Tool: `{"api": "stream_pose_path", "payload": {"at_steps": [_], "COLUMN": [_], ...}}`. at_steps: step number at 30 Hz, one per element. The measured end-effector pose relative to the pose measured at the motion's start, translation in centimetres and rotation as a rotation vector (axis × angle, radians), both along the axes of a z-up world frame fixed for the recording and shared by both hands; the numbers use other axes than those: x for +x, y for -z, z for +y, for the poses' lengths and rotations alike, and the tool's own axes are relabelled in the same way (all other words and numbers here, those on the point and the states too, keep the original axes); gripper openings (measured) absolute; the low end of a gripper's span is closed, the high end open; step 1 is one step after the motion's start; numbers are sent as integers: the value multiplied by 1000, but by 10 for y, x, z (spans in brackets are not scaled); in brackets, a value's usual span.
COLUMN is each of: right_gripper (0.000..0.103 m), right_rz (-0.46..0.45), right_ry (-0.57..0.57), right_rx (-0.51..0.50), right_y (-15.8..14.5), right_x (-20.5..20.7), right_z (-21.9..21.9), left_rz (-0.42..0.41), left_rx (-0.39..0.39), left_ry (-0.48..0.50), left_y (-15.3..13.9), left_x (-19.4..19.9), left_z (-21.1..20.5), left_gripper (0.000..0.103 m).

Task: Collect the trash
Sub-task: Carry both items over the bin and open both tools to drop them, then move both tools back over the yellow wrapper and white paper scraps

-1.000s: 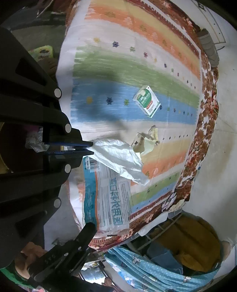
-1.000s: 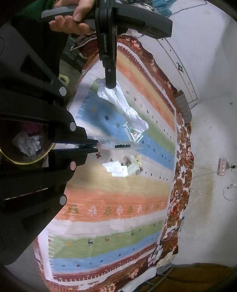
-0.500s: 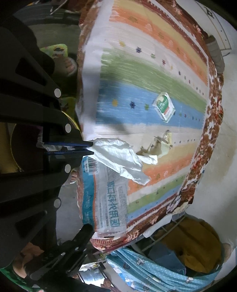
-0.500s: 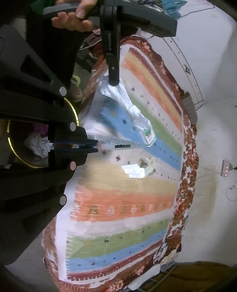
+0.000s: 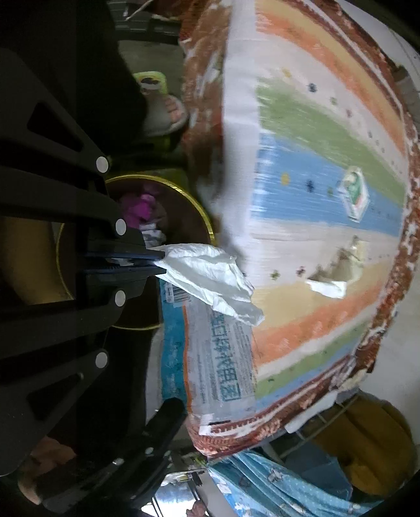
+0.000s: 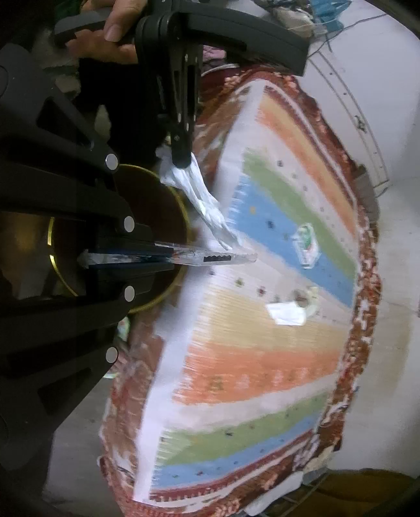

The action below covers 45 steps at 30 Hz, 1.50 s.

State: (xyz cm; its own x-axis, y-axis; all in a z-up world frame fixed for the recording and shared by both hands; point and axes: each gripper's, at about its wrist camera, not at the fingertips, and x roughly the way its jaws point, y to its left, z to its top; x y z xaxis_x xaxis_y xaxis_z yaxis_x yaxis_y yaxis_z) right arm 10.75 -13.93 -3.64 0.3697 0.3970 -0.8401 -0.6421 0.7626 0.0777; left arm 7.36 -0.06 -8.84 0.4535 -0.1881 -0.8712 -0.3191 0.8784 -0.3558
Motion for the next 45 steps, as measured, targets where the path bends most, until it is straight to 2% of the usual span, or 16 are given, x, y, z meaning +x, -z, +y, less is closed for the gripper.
{"api": "stream_pose_path", "payload": {"at_steps": [10,14,21,29,30,31,32,33,35,37,41,45], "right_gripper": [3,3,3,4,4,10,16,19,30,34,40,44], "right_rz": [70,138,242,267,270,283,296,302,300,293,277,269], "right_ry": [-12,19,64,94,109,122,129,131,127,120,116,110], "right_rx": [-88,-146,-160,-165,-168,-162,-149,-142,-134,-128,-114,-89], "right_y": [32,54,78,85,86,87,88,87,86,84,79,74], "right_x": [-13,-4,9,13,15,17,19,19,19,17,16,17], "right_z": [11,14,15,14,13,11,9,9,9,10,11,11], "left_rz": [127,195,291,309,310,312,309,297,275,258,231,188], "left_rx": [-12,-34,-63,-91,-111,-125,-137,-132,-133,-132,-118,-84], "left_ry": [-23,-45,-55,-66,-74,-79,-90,-104,-118,-127,-145,-155], "left_y": [35,54,81,86,87,89,89,86,82,78,70,58], "left_x": [2,4,10,13,12,13,12,12,12,13,13,15], "left_z": [-3,-2,-3,-1,0,2,4,7,9,11,15,20], "left_gripper": [3,3,3,4,12,19,35,40,40,40,40,47]}}
